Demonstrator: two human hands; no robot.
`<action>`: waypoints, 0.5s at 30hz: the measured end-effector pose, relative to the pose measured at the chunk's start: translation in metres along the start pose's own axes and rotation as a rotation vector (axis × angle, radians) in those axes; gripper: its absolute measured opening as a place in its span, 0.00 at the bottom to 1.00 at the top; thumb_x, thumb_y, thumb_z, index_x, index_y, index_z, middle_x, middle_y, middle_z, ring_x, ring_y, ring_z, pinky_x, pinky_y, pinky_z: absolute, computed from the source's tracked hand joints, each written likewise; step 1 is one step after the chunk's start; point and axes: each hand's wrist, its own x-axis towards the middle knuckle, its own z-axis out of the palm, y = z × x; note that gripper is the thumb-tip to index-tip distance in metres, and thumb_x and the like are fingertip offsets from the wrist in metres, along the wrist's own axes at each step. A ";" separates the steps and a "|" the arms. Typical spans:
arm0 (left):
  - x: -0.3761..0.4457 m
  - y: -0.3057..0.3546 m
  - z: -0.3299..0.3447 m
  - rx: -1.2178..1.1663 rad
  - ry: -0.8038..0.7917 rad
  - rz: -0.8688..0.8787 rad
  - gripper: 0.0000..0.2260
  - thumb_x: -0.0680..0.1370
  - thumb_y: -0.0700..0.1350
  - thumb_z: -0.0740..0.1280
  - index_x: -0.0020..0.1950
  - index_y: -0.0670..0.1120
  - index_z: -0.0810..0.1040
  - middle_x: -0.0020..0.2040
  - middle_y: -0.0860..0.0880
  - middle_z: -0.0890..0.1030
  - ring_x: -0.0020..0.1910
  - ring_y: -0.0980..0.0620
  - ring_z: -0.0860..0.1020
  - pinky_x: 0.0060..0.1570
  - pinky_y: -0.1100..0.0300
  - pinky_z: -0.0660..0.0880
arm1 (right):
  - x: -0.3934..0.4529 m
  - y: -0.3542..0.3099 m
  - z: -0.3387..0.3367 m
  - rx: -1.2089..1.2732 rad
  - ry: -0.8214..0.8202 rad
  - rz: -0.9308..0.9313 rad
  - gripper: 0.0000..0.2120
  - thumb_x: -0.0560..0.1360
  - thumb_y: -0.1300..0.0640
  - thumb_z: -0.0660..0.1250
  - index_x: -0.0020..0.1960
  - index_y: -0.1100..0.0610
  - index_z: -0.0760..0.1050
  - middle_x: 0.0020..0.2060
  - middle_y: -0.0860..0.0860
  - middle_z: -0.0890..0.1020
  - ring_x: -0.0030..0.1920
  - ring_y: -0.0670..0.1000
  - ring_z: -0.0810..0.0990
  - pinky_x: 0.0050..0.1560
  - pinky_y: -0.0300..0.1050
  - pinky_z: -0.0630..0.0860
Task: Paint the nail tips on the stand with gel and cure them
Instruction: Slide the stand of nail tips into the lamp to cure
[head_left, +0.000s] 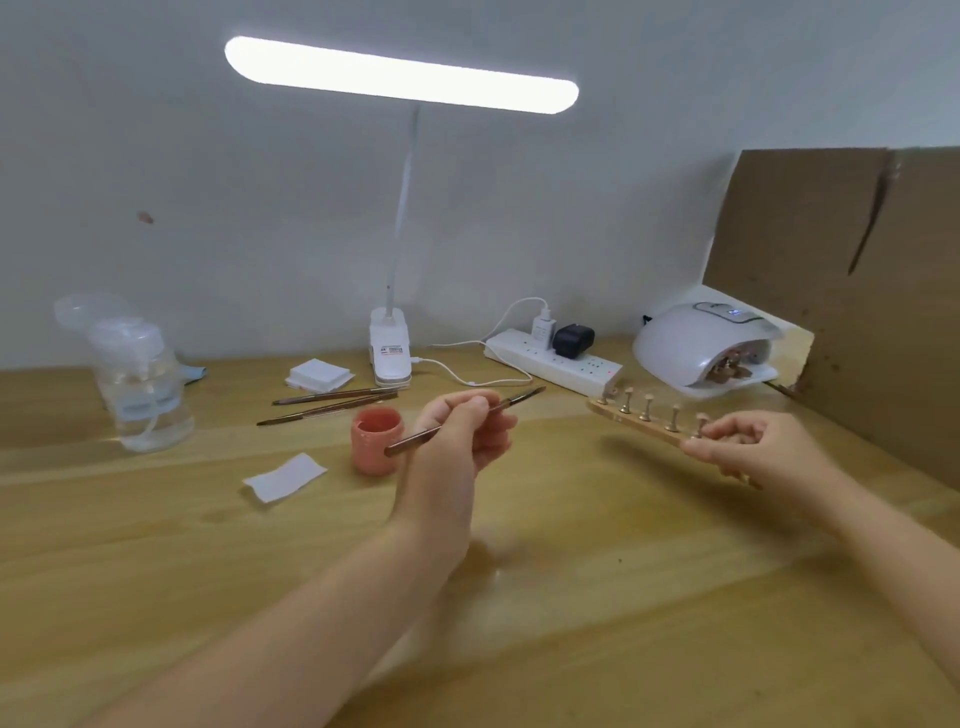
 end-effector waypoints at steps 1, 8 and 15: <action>0.005 -0.009 0.016 -0.021 -0.004 -0.047 0.10 0.80 0.36 0.61 0.43 0.41 0.80 0.37 0.44 0.83 0.40 0.49 0.82 0.43 0.58 0.79 | 0.002 0.011 -0.005 -0.016 0.052 0.027 0.18 0.59 0.46 0.80 0.42 0.56 0.82 0.27 0.46 0.80 0.27 0.42 0.75 0.30 0.36 0.68; 0.045 -0.056 0.106 -0.174 0.046 -0.289 0.04 0.79 0.38 0.64 0.46 0.40 0.78 0.34 0.46 0.82 0.34 0.51 0.77 0.44 0.59 0.78 | 0.026 0.042 -0.014 -0.154 0.186 0.130 0.18 0.60 0.46 0.81 0.39 0.57 0.79 0.28 0.48 0.79 0.31 0.49 0.77 0.33 0.41 0.69; 0.051 -0.093 0.121 -0.196 0.040 -0.334 0.04 0.79 0.38 0.65 0.46 0.39 0.78 0.32 0.46 0.82 0.34 0.49 0.74 0.45 0.57 0.76 | 0.046 0.042 -0.013 -0.288 0.135 0.191 0.19 0.60 0.43 0.79 0.38 0.56 0.78 0.28 0.49 0.82 0.32 0.46 0.80 0.32 0.40 0.70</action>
